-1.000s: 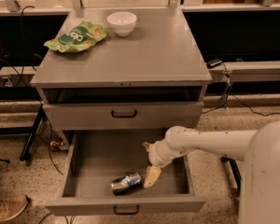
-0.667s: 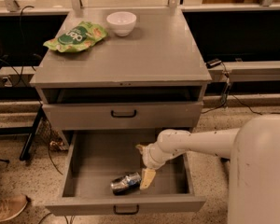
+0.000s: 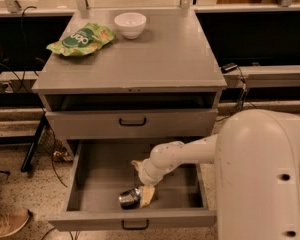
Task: Pick redbull can from middle drawer and place on counter
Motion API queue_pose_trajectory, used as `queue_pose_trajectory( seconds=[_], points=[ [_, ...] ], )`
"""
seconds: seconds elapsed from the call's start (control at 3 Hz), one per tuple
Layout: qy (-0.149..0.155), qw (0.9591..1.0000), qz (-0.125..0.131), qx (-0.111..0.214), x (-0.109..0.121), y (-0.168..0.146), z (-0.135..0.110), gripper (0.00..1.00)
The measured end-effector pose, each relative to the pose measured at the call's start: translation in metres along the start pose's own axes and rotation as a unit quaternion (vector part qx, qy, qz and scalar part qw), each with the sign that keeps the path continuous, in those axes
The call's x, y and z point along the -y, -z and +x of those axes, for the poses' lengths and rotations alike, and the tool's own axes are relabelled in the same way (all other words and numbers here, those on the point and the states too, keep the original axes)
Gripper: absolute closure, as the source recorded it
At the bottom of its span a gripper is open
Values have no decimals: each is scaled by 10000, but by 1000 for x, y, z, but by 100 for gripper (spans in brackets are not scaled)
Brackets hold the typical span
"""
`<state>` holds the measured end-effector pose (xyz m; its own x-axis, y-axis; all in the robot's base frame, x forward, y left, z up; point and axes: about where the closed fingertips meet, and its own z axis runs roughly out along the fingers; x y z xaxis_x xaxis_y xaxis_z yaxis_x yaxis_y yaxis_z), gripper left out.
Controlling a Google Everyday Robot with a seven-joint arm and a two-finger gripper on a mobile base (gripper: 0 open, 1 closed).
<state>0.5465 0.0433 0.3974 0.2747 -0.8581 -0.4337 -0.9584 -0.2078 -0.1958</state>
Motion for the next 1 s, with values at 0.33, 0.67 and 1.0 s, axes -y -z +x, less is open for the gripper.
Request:
queue_pose_trajectory(
  seconds=[0.33,0.67,1.0],
  points=[
    [128,9997,-154,-126,-2,-21,-9,0],
    [58,9991,-346,-252,-4,-41,-6,27],
    [-99,9986,-443,-267,-8,-47,3,49]
  ],
)
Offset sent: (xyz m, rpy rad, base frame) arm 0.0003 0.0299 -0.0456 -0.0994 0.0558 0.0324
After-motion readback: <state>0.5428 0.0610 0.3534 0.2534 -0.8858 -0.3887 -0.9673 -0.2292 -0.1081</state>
